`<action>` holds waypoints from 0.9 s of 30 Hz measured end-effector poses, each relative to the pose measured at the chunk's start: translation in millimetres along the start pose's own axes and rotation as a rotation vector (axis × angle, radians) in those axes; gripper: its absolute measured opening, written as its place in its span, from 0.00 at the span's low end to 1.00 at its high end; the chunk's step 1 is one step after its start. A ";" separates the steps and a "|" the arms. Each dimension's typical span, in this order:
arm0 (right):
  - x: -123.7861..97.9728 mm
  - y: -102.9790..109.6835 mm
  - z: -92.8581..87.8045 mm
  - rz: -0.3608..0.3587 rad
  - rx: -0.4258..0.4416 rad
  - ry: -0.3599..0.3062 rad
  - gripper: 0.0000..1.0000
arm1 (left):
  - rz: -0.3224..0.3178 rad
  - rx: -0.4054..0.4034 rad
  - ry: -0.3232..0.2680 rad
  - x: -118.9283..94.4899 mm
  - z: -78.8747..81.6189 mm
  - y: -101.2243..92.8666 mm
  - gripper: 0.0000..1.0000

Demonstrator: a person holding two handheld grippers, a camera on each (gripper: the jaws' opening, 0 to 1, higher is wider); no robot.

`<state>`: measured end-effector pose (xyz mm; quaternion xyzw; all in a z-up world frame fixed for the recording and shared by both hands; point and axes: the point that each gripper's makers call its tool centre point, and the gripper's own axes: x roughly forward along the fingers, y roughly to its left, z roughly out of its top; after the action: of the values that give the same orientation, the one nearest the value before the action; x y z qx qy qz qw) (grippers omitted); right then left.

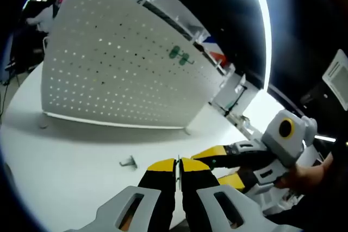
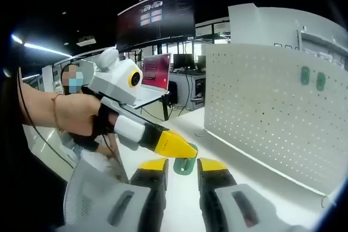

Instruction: Insert the hook assembly into the mounting plate slot until the hook locks in place.

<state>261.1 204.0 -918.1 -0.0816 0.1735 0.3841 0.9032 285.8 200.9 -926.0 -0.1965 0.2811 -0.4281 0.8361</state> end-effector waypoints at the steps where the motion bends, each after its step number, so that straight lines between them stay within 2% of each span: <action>1: -0.7 1.5 -0.7 -0.001 0.006 0.003 0.15 | -0.002 -0.002 -0.001 0.0 0.1 -0.5 0.01; 5: -1.7 1.7 -1.2 -0.009 -0.023 0.007 0.12 | -0.010 -0.010 0.001 0.6 -1.3 -3.8 0.01; 12: -4.6 -3.5 -0.2 -0.031 -0.007 0.011 0.02 | -0.023 -0.020 -0.007 -0.1 -1.3 -9.3 0.01; 22: -5.8 -4.1 4.7 -0.047 0.008 -0.016 0.01 | -0.031 -0.043 -0.039 -1.0 4.5 -10.8 0.01; 27: -7.0 -5.5 6.2 -0.047 0.044 -0.026 0.00 | -0.039 -0.023 -0.036 -1.2 5.9 -13.6 0.02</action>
<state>262.1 197.3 -909.6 -0.0608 0.1680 0.3601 0.9157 280.7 194.9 -913.4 -0.2190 0.2670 -0.4373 0.8304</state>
